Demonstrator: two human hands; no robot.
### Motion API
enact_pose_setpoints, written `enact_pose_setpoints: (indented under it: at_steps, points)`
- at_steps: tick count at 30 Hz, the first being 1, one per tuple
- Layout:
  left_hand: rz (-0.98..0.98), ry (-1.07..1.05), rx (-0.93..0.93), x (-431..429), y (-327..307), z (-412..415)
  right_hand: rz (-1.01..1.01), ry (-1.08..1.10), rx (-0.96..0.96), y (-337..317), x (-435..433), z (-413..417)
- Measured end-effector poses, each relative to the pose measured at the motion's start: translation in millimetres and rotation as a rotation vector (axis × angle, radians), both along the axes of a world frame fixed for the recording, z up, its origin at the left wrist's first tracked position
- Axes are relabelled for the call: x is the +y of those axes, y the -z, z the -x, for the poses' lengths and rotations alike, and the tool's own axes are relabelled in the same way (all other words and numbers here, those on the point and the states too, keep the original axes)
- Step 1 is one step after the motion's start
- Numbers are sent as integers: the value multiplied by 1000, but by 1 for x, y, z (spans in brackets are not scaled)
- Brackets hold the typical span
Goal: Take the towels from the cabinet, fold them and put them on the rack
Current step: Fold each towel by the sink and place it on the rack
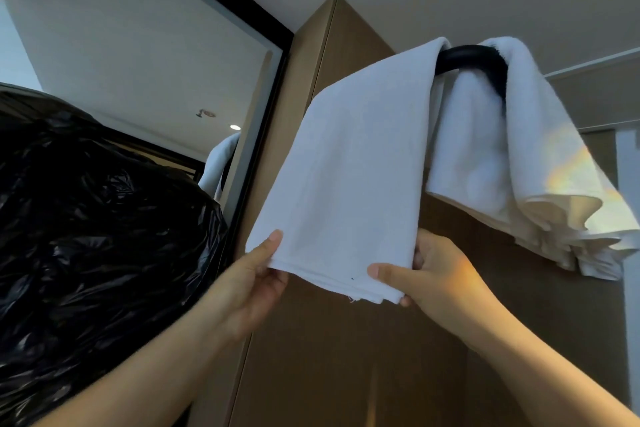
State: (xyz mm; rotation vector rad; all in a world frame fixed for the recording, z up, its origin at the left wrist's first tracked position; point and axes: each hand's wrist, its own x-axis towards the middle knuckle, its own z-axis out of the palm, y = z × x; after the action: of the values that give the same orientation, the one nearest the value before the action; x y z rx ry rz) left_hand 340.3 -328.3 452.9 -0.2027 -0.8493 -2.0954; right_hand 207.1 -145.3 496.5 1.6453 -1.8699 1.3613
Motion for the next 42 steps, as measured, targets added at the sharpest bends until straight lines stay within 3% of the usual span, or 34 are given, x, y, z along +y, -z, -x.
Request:
enact_pose_setpoints:
  at_steps: [5,9,20,24,29,36,39,41,42]
  points:
    - [-69,74,-100,33,10,21,27,39,23,3,-3,-2]
    - [-76,124,-52,29,-16,17,6,68,96,7,-5,-6]
    - [-68,-297,-164,-7,-19,33,-25,-16,-30,9,9,5]
    - [-70,-265,-163,-7,-14,36,84,-103,-118,-3,-5,-6]
    - [-6,-181,-152,-9,-2,30,157,-193,-83,-23,-16,-9]
    - [127,-212,-291,-13,5,7,166,-177,-75,-27,-24,-6]
    - [257,-473,-523,-6,11,0,184,-194,-66,-28,-24,-9]
    - [462,-894,-679,2,21,-6,179,-200,-51,-29,-24,-10]
    - [546,-1132,-657,8,26,-10,172,-199,-43,-29,-24,-10]
